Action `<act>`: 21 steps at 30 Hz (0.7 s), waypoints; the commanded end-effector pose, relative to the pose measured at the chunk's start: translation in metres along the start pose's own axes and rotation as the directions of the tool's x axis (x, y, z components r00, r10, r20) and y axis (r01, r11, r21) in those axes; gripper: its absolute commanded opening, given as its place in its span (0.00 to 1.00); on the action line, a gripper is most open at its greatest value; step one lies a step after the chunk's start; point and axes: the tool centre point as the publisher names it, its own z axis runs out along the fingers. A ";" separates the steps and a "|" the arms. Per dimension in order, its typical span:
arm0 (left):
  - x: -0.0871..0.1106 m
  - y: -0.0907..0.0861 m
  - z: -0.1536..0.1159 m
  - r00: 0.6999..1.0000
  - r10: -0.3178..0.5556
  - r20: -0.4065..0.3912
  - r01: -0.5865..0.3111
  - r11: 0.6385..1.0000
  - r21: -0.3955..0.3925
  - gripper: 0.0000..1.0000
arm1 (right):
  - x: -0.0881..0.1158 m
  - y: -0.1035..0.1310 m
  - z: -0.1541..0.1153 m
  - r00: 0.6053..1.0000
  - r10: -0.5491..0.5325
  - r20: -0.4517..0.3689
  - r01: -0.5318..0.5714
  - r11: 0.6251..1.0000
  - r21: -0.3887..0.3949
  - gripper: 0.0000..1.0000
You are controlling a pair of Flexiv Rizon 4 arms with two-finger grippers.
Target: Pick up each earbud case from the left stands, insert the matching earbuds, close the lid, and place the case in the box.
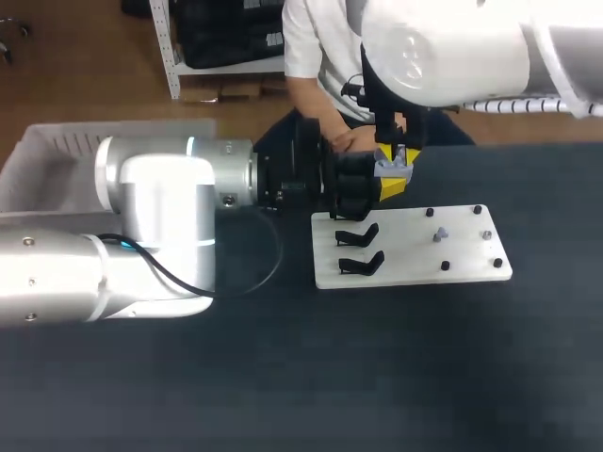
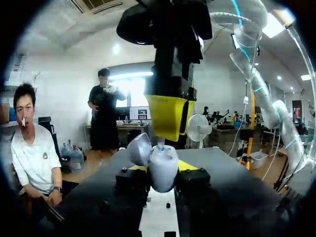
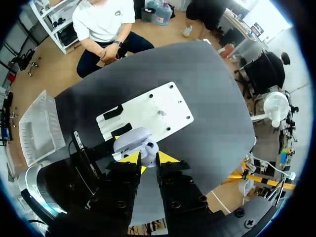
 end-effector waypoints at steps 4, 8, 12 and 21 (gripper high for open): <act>0.002 -0.001 0.001 1.000 0.004 0.007 -0.004 1.000 -0.005 0.00 | -0.001 0.000 0.000 1.000 0.006 -0.002 -0.006 1.000 0.010 0.00; 0.002 -0.001 0.001 1.000 0.004 0.007 -0.004 1.000 -0.005 0.00 | -0.001 -0.002 0.001 1.000 0.011 -0.004 -0.011 1.000 0.013 0.00; 0.002 -0.001 0.001 1.000 0.004 0.007 -0.004 1.000 -0.005 0.00 | -0.001 -0.002 0.002 1.000 0.014 -0.007 -0.014 1.000 0.015 0.00; 0.002 -0.001 0.001 1.000 0.004 0.007 -0.004 1.000 -0.005 0.00 | 0.000 -0.003 0.006 1.000 0.016 -0.015 -0.015 1.000 0.018 0.00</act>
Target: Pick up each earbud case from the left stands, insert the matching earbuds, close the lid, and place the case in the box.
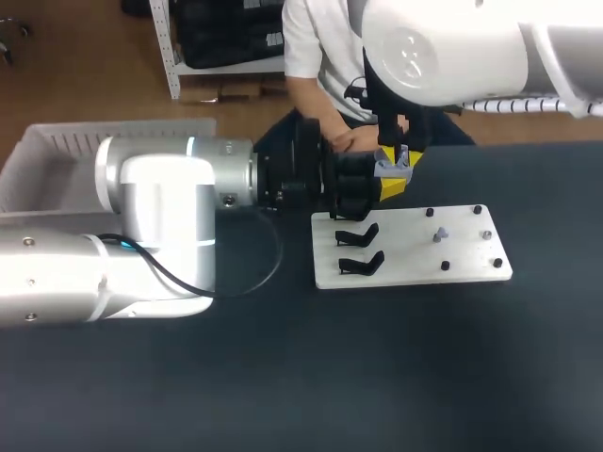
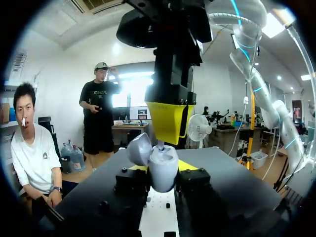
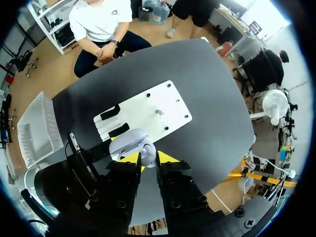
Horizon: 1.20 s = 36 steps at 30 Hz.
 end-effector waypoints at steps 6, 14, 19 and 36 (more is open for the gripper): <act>0.001 0.000 0.000 1.000 0.004 0.007 -0.004 1.000 -0.006 0.00 | -0.001 0.002 0.003 1.000 0.001 -0.008 -0.001 1.000 0.006 0.00; 0.001 0.000 0.000 1.000 0.004 0.007 -0.004 1.000 -0.006 0.00 | -0.001 0.004 0.008 1.000 -0.005 -0.017 0.005 1.000 0.011 0.00; 0.001 0.000 0.000 1.000 0.004 0.007 -0.004 1.000 -0.006 0.00 | -0.001 0.005 0.011 1.000 -0.008 -0.024 0.008 1.000 0.014 0.00; 0.001 0.000 0.000 1.000 0.004 0.007 -0.004 1.000 -0.006 0.00 | -0.001 0.004 0.009 1.000 -0.006 -0.030 0.006 1.000 0.013 0.44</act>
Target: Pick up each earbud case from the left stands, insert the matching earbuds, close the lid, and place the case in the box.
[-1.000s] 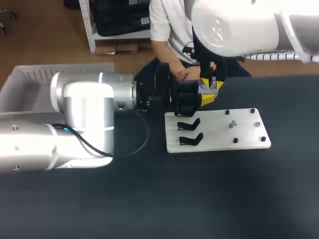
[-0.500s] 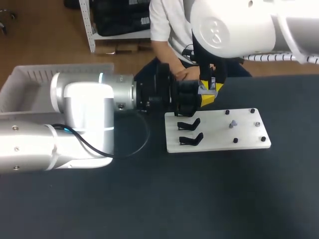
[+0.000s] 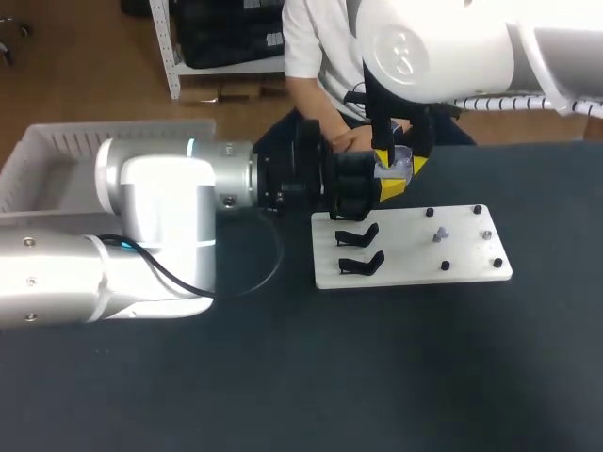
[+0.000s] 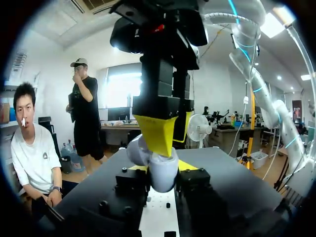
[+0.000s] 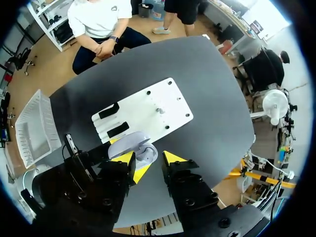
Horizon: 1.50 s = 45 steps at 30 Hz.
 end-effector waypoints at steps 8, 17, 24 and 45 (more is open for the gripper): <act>0.000 0.000 0.000 1.000 0.003 0.005 -0.003 1.000 -0.005 0.00 | 0.019 -0.014 -0.022 0.999 -0.033 0.022 0.034 0.997 -0.074 0.49; 0.000 0.000 0.000 1.000 0.003 0.005 -0.003 1.000 -0.005 0.00 | 0.048 -0.032 -0.037 0.969 -0.184 0.163 0.215 0.957 -0.193 1.00; 0.000 0.000 0.000 1.000 0.003 0.005 -0.003 1.000 -0.005 0.00 | 0.067 -0.045 -0.043 0.926 -0.307 0.217 0.358 0.899 -0.252 1.00; 0.000 0.000 0.000 1.000 0.003 0.005 -0.003 1.000 -0.005 0.00 | 0.071 -0.048 -0.045 0.913 -0.331 0.239 0.389 0.883 -0.264 1.00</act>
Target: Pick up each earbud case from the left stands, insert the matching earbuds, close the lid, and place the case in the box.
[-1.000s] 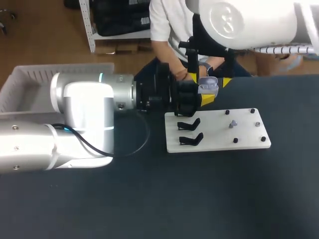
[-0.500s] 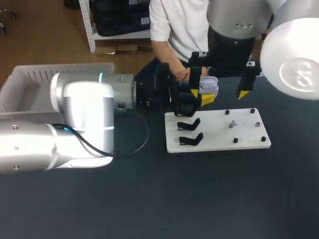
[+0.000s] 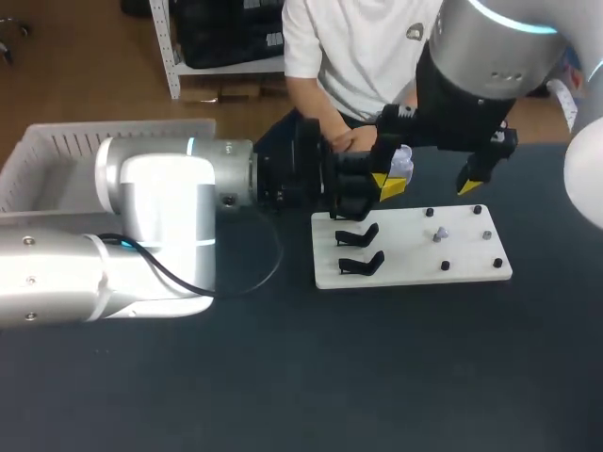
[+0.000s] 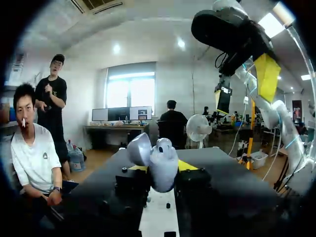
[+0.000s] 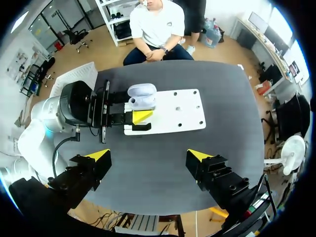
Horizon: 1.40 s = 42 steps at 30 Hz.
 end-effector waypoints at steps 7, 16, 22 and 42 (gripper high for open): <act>0.001 -0.001 0.000 1.000 0.003 0.006 -0.003 1.000 -0.005 0.00 | 0.020 -0.024 0.026 0.983 -0.145 0.114 0.140 0.989 0.051 1.00; 0.001 -0.001 0.000 1.000 0.003 0.006 -0.003 1.000 -0.005 0.00 | 0.021 -0.050 0.062 0.964 -0.185 0.193 0.182 0.983 0.033 1.00; 0.001 -0.001 0.000 1.000 0.003 0.006 -0.003 1.000 -0.005 0.00 | 0.016 -0.064 0.089 0.970 -0.158 0.187 0.155 0.987 0.032 1.00; 0.001 -0.001 0.000 1.000 0.003 0.006 -0.003 1.000 -0.005 0.00 | 0.006 -0.092 0.129 0.983 -0.030 0.181 0.026 0.999 0.029 1.00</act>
